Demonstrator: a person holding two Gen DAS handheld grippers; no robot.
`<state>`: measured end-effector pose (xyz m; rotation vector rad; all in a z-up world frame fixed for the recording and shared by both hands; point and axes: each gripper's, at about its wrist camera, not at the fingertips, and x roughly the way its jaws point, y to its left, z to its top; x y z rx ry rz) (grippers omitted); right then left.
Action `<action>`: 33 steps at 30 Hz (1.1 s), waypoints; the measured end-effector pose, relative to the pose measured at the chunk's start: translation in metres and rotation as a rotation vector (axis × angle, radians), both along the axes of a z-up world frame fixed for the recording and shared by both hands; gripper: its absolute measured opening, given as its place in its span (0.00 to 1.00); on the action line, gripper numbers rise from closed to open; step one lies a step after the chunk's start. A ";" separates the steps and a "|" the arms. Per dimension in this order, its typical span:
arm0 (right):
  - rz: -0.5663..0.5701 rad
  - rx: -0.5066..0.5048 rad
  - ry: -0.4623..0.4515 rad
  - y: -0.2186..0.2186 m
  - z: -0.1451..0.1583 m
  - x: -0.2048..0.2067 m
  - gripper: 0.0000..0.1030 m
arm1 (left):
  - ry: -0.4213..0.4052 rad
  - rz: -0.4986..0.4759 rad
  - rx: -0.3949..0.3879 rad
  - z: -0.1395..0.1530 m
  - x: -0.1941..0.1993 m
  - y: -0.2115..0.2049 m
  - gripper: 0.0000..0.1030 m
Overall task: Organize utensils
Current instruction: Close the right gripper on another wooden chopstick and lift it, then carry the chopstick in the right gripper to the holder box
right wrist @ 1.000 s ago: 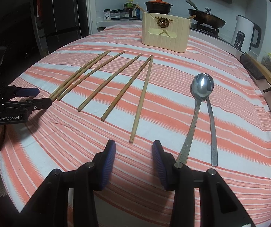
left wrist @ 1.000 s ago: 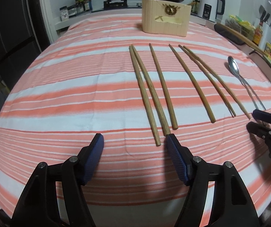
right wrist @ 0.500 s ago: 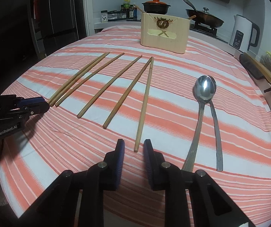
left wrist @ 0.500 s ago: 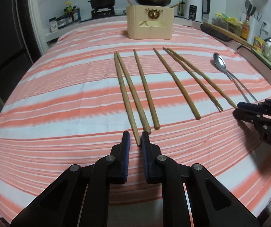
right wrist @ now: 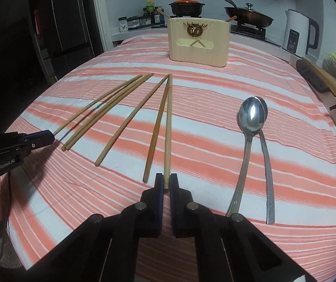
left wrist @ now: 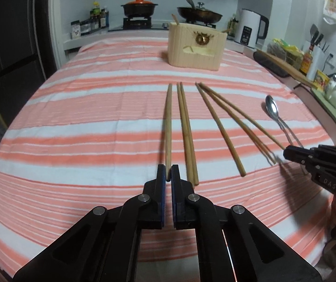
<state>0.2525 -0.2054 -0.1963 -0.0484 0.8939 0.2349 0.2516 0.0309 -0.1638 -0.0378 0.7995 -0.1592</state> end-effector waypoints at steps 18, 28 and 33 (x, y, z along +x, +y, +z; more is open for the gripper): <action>-0.002 0.003 -0.312 -0.006 0.140 -0.004 0.05 | -0.271 -0.011 -0.061 0.131 0.000 0.024 0.02; -0.008 0.063 -0.373 -0.010 0.174 -0.019 0.05 | -0.324 -0.043 -0.104 0.161 -0.010 0.020 0.02; -0.013 0.078 -0.404 -0.012 0.185 -0.023 0.05 | -0.312 -0.063 -0.137 0.170 -0.007 0.017 0.02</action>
